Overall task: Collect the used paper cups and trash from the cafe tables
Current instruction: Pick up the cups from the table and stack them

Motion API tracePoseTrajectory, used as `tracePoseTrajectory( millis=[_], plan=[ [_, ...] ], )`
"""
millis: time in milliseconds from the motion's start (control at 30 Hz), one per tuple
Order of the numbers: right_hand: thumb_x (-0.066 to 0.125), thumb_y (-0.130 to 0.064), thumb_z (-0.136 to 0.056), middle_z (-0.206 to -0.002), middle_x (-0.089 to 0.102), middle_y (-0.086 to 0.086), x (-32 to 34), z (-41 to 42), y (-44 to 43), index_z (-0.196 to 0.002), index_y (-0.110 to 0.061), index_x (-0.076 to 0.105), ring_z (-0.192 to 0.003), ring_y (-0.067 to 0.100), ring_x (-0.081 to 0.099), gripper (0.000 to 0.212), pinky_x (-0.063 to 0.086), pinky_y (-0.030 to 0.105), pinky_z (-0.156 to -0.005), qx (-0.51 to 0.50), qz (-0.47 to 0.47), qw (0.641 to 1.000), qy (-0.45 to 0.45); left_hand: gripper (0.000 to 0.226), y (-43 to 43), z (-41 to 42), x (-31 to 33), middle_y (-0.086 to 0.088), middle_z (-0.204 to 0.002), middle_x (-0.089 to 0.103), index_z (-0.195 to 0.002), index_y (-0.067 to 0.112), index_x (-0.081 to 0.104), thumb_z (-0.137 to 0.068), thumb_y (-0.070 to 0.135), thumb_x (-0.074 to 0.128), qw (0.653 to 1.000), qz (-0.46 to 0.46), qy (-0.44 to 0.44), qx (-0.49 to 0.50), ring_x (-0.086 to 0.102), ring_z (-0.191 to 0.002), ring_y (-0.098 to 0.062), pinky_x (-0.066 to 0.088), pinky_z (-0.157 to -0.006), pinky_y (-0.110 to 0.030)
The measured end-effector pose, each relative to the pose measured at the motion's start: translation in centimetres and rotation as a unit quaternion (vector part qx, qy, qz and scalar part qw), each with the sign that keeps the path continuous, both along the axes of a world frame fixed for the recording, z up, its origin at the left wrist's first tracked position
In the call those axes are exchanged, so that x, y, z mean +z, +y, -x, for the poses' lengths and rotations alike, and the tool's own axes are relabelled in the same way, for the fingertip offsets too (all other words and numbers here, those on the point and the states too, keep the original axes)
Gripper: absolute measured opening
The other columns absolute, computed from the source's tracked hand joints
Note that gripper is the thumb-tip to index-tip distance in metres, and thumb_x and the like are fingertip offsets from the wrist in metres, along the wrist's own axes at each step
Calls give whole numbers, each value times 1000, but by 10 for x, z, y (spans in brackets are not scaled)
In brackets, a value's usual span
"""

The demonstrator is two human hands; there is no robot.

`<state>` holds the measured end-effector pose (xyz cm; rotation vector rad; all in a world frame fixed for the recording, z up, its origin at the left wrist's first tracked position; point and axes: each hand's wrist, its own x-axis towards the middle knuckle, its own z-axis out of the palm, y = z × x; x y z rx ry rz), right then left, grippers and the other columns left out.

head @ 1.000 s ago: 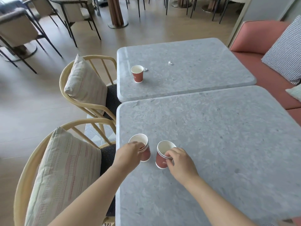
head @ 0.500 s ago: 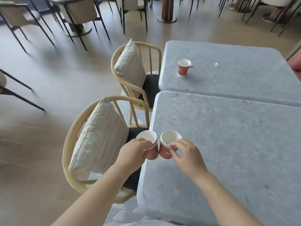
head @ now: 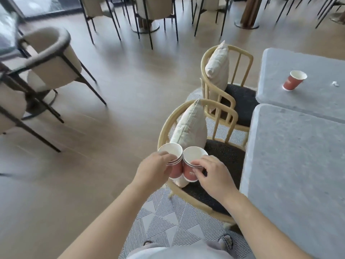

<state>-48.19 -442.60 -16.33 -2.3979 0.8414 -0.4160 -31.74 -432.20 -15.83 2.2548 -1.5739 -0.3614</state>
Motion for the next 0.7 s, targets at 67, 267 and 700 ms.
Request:
tracePoseTrajectory(
  millis=[67, 267, 700],
  plan=[
    [64, -14, -81, -94, 66, -6, -1, -37, 25, -97, -18, 69, -91, 12, 55, 17, 38, 16, -80, 17, -6, 1000, -8, 24, 32, -33, 0, 10, -97, 64, -100, 28, 64, -81, 16, 56, 999, 1, 12, 35, 58, -93, -19, 48, -67, -32],
    [65, -11, -80, -90, 65, -7, -2, -136, 83, -94, -18, 68, -88, 13, 57, 16, 44, 23, -81, 104, -25, 994, -11, 36, 114, -108, 10, 6, -98, 65, -98, 20, 66, -73, 29, 41, 990, -10, 49, 129, 57, -91, -20, 48, -72, -34],
    [68, -4, -77, -85, 67, 0, -11, -297, 94, -87, -13, 69, -82, 22, 58, 14, 35, 17, -75, 178, -28, 984, -9, 22, 138, -243, -1, 7, -97, 63, -98, 21, 64, -80, 15, 52, 977, -16, 49, 207, 55, -89, -21, 48, -69, -37]
  ],
)
